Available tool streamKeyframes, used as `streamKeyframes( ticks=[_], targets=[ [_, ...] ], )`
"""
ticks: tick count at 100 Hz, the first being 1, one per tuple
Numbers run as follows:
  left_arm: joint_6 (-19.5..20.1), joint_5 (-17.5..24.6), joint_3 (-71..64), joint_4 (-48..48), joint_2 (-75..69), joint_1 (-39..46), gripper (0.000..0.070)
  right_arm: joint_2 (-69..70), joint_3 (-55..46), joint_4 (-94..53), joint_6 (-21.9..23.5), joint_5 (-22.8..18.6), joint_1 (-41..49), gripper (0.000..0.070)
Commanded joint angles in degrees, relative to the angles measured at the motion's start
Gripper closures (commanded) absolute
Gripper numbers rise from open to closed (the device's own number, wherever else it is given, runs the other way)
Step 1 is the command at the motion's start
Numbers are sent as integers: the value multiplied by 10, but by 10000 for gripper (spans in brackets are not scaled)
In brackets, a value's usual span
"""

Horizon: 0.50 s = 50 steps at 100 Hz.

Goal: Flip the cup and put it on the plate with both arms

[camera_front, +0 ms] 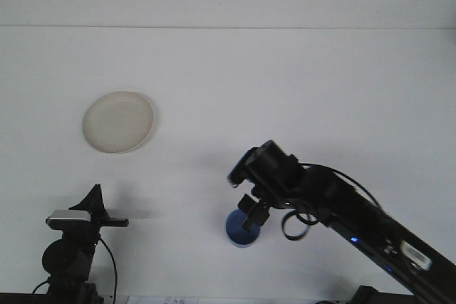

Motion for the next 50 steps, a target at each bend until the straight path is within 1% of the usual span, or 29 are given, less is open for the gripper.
streamKeyframes(
  ticks=[1,10,18,43,46,50],
  targets=[
    [-1,-3,-11,7,-1,0,684,-42,12,15,-4,2,-2,324],
    [-1,-3,-11,7,-1,0,684,-123,-1,40,-4,2,-10,324],
    [-1,-2,-11,7,-1,0,684,-206,-41,75,-4,2,-11,324],
    [-4,-2,-11,9,-1,0,684,-485,-267,210,-4,-1,-11,324],
    [-10,-2,-11,9,-1,0,684,-510,-287,217,-4,-1,-11,324],
    [-30,-2,-11,8,-1,0,684,-543,-312,221,-4,0,-11,324]
  ],
)
